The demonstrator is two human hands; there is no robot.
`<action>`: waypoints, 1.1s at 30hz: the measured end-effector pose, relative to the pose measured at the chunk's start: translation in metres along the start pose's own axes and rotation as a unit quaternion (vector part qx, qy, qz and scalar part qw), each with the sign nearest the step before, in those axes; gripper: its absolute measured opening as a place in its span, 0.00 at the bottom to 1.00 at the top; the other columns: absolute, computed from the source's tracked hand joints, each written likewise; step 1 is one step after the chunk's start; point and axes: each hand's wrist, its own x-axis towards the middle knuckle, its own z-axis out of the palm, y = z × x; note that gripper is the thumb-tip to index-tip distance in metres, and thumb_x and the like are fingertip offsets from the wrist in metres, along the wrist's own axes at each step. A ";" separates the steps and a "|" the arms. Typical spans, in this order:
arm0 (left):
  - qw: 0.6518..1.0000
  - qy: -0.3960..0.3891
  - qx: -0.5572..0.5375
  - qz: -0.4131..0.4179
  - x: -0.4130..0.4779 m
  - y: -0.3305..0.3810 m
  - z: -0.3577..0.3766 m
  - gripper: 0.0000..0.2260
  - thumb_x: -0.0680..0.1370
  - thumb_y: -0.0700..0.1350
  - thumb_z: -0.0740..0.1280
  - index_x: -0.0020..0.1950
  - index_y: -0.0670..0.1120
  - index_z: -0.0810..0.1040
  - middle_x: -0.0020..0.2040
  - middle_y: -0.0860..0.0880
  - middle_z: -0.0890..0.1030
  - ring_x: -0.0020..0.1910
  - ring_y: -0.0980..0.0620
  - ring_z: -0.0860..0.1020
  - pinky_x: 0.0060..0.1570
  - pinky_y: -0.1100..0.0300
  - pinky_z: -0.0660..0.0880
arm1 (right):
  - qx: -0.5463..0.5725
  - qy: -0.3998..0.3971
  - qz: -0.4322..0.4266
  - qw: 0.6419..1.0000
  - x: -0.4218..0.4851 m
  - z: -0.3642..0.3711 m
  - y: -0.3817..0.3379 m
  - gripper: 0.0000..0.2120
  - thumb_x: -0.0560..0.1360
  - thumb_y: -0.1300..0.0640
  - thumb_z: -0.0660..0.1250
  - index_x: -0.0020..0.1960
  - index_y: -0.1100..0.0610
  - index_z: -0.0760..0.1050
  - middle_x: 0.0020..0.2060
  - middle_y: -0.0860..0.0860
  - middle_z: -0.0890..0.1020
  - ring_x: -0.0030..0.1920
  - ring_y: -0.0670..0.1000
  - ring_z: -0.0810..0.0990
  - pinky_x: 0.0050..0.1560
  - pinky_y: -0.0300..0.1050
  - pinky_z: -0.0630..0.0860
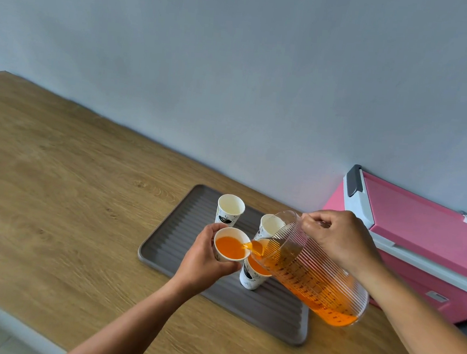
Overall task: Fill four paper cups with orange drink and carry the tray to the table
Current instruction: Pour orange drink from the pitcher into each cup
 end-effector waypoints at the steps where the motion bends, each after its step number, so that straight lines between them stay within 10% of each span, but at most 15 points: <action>1: 1.000 0.000 0.002 0.001 0.000 0.000 0.000 0.34 0.63 0.53 0.79 0.65 0.60 0.66 0.57 0.58 0.77 0.55 0.59 0.78 0.56 0.52 0.79 | 0.000 -0.001 0.000 1.000 0.000 0.000 0.000 0.17 0.74 0.40 0.66 0.53 0.50 0.84 0.49 0.46 0.86 0.47 0.47 0.82 0.42 0.41 0.74; 33: 1.000 0.009 0.017 0.016 0.003 -0.004 0.004 0.34 0.64 0.52 0.79 0.65 0.58 0.66 0.58 0.58 0.76 0.56 0.59 0.77 0.56 0.55 0.78 | 0.017 0.005 0.004 1.000 -0.001 0.006 0.010 0.14 0.74 0.41 0.66 0.49 0.47 0.85 0.40 0.40 0.83 0.45 0.45 0.82 0.47 0.47 0.80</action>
